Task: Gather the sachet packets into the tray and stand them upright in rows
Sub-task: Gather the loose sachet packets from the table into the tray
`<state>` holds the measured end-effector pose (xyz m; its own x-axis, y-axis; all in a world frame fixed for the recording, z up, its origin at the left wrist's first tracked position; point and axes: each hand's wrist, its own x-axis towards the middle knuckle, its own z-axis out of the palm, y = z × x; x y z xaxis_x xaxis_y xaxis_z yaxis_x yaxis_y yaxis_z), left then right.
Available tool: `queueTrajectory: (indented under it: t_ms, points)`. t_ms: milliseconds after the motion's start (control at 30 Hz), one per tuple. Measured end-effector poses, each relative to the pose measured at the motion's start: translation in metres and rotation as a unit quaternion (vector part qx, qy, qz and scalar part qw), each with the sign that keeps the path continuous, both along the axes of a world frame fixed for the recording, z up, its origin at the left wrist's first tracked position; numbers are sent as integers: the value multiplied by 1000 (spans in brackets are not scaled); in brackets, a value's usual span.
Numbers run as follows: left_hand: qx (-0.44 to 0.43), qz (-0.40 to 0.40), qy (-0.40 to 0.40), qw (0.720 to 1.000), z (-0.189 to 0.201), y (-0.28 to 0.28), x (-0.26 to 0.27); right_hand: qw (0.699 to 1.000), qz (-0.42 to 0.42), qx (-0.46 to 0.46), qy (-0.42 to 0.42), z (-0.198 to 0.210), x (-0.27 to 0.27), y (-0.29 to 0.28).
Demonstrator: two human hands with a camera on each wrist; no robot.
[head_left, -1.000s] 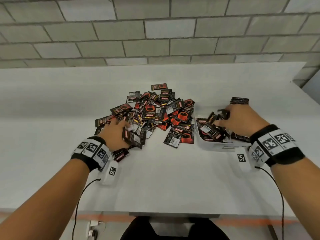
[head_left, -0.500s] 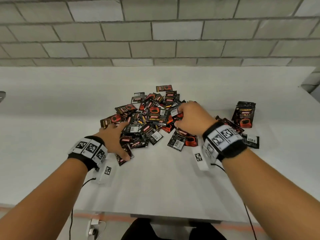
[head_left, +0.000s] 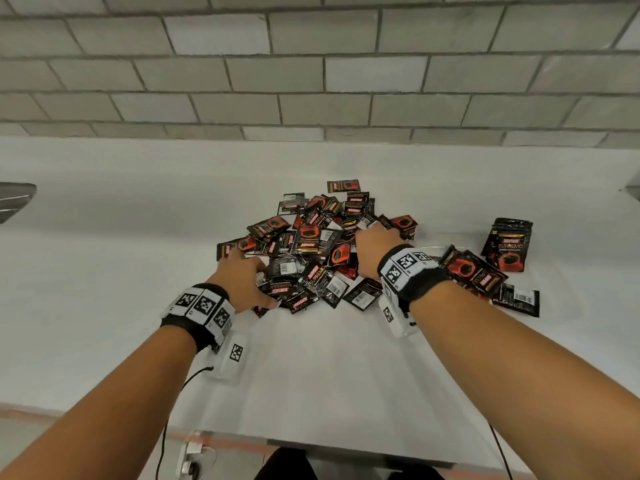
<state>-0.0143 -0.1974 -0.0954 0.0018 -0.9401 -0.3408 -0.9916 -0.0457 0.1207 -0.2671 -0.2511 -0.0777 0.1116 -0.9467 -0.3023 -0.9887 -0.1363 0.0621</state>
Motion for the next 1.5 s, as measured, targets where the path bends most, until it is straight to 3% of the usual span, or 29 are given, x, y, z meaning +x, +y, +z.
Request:
queueTrajectory:
  t_ms: [200, 400, 733, 967, 1067, 1167, 1367, 1500]
  points:
    - [-2, 6, -12, 1000, -6, -1, 1, 997, 43, -38, -43, 21, -5, 14]
    - [11, 6, -22, 1000, -4, -5, -3, 989, 30, -89, -116, 48, -15, 17]
    - [54, 59, -32, 996, -1, -2, 4, 934, -15, -180, -307, 92, -44, 31]
    - [13, 117, 76, 990, 24, -10, 33, 919, -25, -228, -321, 99, -95, 73]
    - [-42, 81, 131, 987, 52, -15, 29, 918, -59, -231, -318, 88, -125, 84]
    - [-37, -19, 188, 981, 69, -17, -12, 914, -101, -229, -318, 80, -151, 89]
    - [4, -216, -28, 976, 23, 2, -102, 914, -134, -225, -310, 76, -173, 92]
    - [-16, -240, -123, 963, 2, 8, -108, 915, -128, -227, -309, 75, -178, 93]
